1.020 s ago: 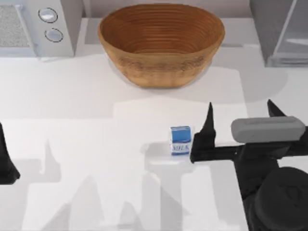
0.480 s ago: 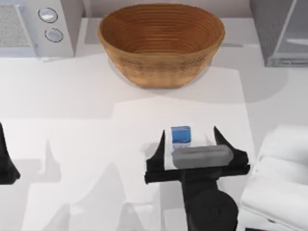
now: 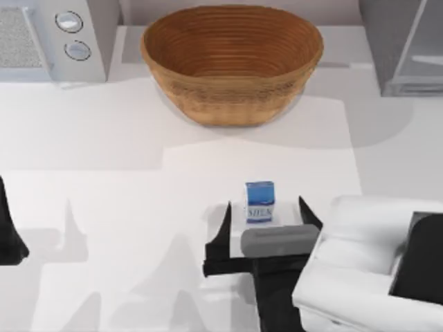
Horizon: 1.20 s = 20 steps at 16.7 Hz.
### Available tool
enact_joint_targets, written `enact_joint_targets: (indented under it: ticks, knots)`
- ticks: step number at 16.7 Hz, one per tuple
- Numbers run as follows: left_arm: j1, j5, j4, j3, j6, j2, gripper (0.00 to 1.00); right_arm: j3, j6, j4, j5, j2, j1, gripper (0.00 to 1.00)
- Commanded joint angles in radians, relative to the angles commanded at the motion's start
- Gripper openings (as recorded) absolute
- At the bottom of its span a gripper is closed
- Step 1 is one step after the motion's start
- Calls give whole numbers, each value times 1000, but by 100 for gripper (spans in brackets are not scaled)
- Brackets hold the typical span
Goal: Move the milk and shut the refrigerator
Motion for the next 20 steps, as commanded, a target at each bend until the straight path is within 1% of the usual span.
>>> enact_joint_targets:
  ticks: [3, 9, 13, 20]
  knots:
    - [0, 0, 0, 0, 0, 0, 100, 0, 0, -5, -5, -2, -8, 100]
    - [0, 0, 0, 0, 0, 0, 100, 89, -3, -75, -101, 10, -101, 100]
    - [0, 0, 0, 0, 0, 0, 100, 94, -3, -79, -106, 11, -106, 100]
    - [0, 0, 0, 0, 0, 0, 100, 94, -3, -79, -106, 11, -106, 47]
